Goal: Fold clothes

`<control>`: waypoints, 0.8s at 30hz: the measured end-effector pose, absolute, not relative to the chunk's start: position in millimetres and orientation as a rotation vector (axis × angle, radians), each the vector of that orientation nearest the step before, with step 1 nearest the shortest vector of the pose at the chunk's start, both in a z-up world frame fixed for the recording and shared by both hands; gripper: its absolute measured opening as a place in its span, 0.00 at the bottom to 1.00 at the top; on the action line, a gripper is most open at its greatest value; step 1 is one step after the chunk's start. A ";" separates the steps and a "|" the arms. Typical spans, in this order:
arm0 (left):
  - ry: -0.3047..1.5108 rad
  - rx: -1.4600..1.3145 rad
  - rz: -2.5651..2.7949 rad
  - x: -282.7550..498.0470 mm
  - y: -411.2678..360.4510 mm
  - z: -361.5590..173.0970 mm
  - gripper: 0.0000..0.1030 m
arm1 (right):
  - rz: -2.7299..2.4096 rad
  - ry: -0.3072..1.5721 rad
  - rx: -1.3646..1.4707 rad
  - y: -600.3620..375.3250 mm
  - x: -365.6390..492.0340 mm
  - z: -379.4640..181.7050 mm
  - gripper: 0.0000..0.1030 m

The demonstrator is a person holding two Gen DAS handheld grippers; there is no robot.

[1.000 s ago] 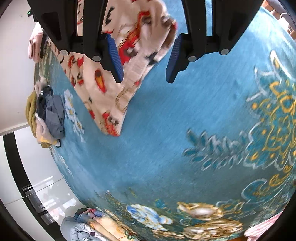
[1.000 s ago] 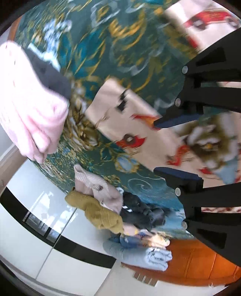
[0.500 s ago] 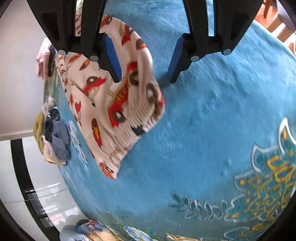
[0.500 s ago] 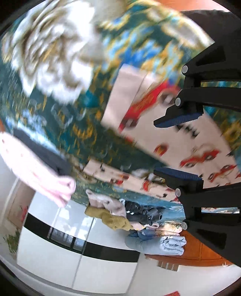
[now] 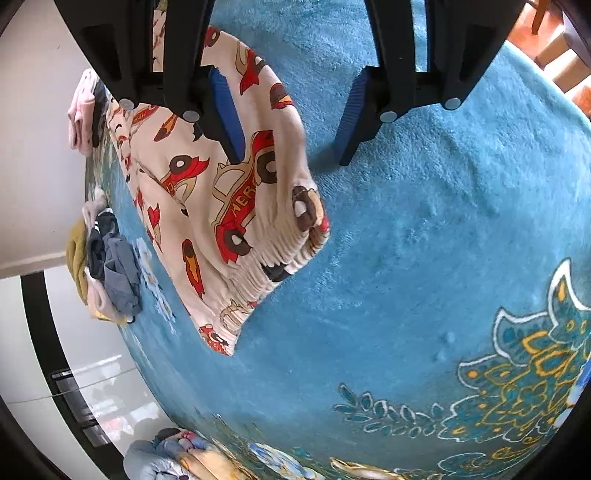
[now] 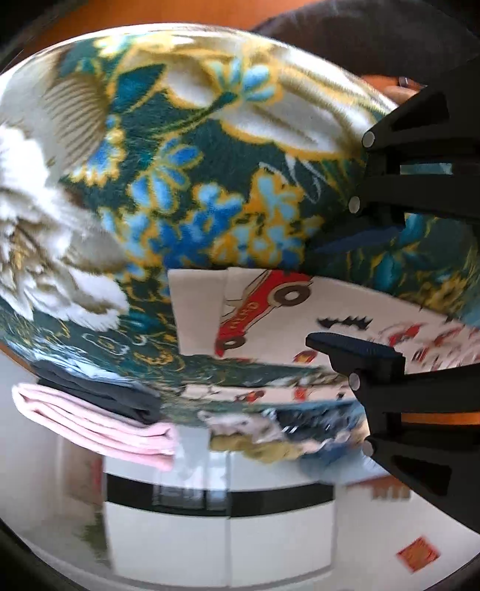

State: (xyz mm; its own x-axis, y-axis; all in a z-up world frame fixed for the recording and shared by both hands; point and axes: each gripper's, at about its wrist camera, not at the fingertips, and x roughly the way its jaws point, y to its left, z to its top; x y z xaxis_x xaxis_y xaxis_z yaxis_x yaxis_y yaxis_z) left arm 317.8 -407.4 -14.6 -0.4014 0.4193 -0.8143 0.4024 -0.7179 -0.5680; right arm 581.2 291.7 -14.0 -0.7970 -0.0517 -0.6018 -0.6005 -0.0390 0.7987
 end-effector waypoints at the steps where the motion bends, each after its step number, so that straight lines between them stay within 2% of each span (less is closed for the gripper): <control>1: -1.174 -1.720 2.349 317.6 -407.1 -15.1 0.39 | 1.884 1.852 -0.682 292.3 580.6 -14.5 0.31; 6: -1.234 -1.727 2.339 321.0 -413.9 -19.9 0.26 | 1.887 1.822 -0.691 291.5 575.2 -13.2 0.24; 7: -1.254 -1.729 2.331 321.9 -416.6 -21.7 0.22 | 1.907 1.831 -0.688 291.9 573.0 -12.6 0.15; 8: -1.271 -1.729 2.324 322.3 -418.5 -22.5 0.18 | 1.907 1.833 -0.695 291.3 571.5 -13.0 0.12; 9: -1.288 -1.728 2.318 322.5 -420.2 -23.0 0.08 | 1.907 1.835 -0.701 290.7 570.1 -13.5 0.06; 10: -1.293 -1.727 2.316 322.5 -421.3 -22.5 0.04 | 1.907 1.836 -0.707 290.1 568.7 -13.8 0.04; 15: -1.320 -1.647 2.298 316.9 -420.0 -7.5 0.02 | 1.952 1.889 -0.652 291.7 559.6 1.9 0.01; 24: -1.409 -1.398 2.159 278.7 -424.6 53.7 0.02 | 2.118 1.907 -0.484 301.3 503.7 75.6 0.01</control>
State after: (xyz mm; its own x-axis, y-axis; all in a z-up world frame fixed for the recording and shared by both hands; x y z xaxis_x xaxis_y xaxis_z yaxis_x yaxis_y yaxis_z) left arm 278.7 -424.6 53.7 -0.5287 0.6058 -0.5945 0.3006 -0.5214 -0.7986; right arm 503.7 301.3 75.6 -0.9134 -0.0357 -0.4055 -0.3995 -0.1121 0.9099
